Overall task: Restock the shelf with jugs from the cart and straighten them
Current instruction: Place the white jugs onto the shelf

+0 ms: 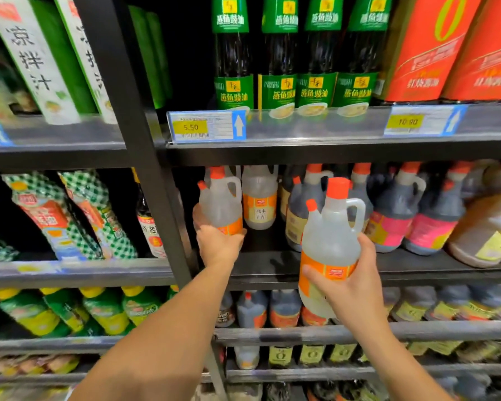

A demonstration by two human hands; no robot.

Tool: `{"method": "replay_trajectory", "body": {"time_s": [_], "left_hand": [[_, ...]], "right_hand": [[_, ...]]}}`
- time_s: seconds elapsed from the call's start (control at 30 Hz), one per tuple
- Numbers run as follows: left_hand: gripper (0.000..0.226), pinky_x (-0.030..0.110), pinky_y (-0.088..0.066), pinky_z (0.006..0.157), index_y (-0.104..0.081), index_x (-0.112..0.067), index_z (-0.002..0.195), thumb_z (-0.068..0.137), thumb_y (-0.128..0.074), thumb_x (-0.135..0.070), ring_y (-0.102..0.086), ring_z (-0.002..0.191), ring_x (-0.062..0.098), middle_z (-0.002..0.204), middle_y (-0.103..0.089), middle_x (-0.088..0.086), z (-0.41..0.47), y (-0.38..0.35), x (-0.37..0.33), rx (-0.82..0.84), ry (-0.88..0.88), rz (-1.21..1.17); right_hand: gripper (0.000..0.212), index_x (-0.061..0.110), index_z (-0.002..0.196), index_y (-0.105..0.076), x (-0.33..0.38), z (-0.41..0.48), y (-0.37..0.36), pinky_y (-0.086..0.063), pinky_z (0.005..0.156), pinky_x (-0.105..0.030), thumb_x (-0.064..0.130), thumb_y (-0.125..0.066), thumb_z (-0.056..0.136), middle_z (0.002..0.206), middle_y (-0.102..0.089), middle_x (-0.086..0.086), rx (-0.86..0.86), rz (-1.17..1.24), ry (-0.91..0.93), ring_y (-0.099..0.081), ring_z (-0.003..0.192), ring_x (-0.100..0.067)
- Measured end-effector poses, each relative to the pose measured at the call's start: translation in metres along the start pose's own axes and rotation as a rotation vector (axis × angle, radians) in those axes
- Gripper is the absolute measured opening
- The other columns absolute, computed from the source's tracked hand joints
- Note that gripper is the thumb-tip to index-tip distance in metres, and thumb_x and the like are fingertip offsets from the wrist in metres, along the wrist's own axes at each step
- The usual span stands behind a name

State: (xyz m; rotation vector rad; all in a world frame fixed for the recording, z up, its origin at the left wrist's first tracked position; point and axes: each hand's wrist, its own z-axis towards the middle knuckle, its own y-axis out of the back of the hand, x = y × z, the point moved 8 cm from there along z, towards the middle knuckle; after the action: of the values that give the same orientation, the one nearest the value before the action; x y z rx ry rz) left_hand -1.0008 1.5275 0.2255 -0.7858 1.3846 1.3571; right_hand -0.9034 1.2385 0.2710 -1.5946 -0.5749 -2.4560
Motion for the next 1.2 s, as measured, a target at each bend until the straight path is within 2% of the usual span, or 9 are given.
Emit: {"method": "replay_trajectory", "body": {"time_s": [0.2,0.33,0.43,0.53,0.67,0.77,0.9,1.0,1.2], "left_hand": [[0.110,0.045,-0.052,0.084,-0.024,-0.027,0.143,0.057,-0.093,-0.037,-0.059,0.109,0.036,0.121,-0.056,0.010,0.001,0.000,0.002,-0.004,0.063,0.103],[0.131,0.053,-0.046,0.096,-0.007,-0.034,0.151,0.054,-0.095,-0.031,-0.045,0.129,0.035,0.145,-0.040,0.007,0.000,0.001,-0.005,0.015,0.008,0.077],[0.134,0.051,-0.041,0.104,-0.003,-0.024,0.154,0.056,-0.095,-0.032,-0.037,0.136,0.033,0.150,-0.030,0.010,-0.015,0.002,-0.003,0.088,-0.008,0.089],[0.125,0.043,-0.039,0.107,-0.005,-0.020,0.154,0.065,-0.091,-0.036,-0.034,0.138,0.030,0.155,-0.023,0.010,-0.039,0.009,-0.002,0.190,-0.098,0.106],[0.104,0.031,-0.042,0.101,-0.019,-0.026,0.152,0.072,-0.084,-0.042,-0.040,0.136,0.017,0.151,-0.036,-0.002,-0.078,0.033,-0.005,0.347,-0.254,0.082],[0.089,0.033,-0.044,0.103,-0.027,-0.033,0.148,0.077,-0.077,-0.048,-0.043,0.134,0.007,0.149,-0.041,-0.012,-0.099,0.060,-0.008,0.404,-0.345,0.126],[0.056,0.036,-0.055,0.086,-0.044,-0.042,0.125,0.077,-0.072,-0.048,-0.061,0.102,-0.005,0.116,-0.060,-0.026,-0.102,0.105,-0.020,0.335,-0.359,0.033],[0.031,0.038,-0.057,0.074,-0.051,-0.041,0.106,0.081,-0.068,-0.047,-0.064,0.086,0.000,0.090,-0.065,-0.021,-0.093,0.143,-0.027,0.175,-0.411,0.019],[0.054,0.040,-0.051,0.093,-0.045,-0.037,0.128,0.081,-0.068,-0.050,-0.051,0.113,0.002,0.121,-0.053,-0.020,-0.060,0.157,-0.015,0.221,-0.341,0.114]], "right_hand": [[0.086,0.067,0.112,-0.029,0.004,0.001,-0.001,-0.044,0.075,-0.014,0.033,-0.089,0.060,0.111,-0.048,0.039,-0.003,-0.001,0.020,-0.053,0.104,0.011],[0.086,0.066,0.112,-0.029,0.007,-0.002,-0.004,-0.045,0.080,-0.018,0.034,-0.089,0.060,0.116,-0.049,0.030,-0.014,-0.006,0.026,-0.053,0.107,0.006],[0.087,0.065,0.115,-0.028,0.011,-0.003,-0.010,-0.047,0.082,-0.021,0.037,-0.088,0.059,0.118,-0.049,0.027,-0.011,-0.008,0.039,-0.054,0.108,0.003],[0.087,0.062,0.118,-0.030,0.018,-0.004,-0.019,-0.049,0.082,-0.022,0.038,-0.088,0.058,0.117,-0.048,0.030,-0.023,-0.015,0.063,-0.054,0.109,0.002],[0.092,0.039,0.133,-0.037,0.022,0.003,-0.037,-0.051,0.092,-0.037,0.041,-0.088,0.057,0.126,-0.048,0.010,-0.031,-0.067,0.084,-0.051,0.117,-0.010],[0.100,0.032,0.139,-0.034,0.023,0.012,-0.051,-0.042,0.098,-0.030,0.038,-0.090,0.056,0.125,-0.036,0.004,-0.064,-0.154,0.084,-0.039,0.119,-0.009],[0.107,0.027,0.144,-0.029,0.013,0.024,-0.074,-0.038,0.107,-0.033,0.036,-0.091,0.057,0.126,-0.029,-0.001,-0.053,-0.185,0.043,-0.036,0.125,-0.022],[0.108,0.024,0.145,-0.028,0.004,0.033,-0.090,-0.033,0.104,-0.024,0.034,-0.091,0.057,0.126,-0.024,-0.001,-0.061,-0.192,0.020,-0.033,0.123,-0.021],[0.106,0.022,0.141,-0.033,-0.009,0.044,-0.116,-0.039,0.101,-0.030,0.037,-0.092,0.054,0.115,-0.025,-0.001,-0.092,-0.194,-0.003,-0.032,0.112,-0.019]]}}
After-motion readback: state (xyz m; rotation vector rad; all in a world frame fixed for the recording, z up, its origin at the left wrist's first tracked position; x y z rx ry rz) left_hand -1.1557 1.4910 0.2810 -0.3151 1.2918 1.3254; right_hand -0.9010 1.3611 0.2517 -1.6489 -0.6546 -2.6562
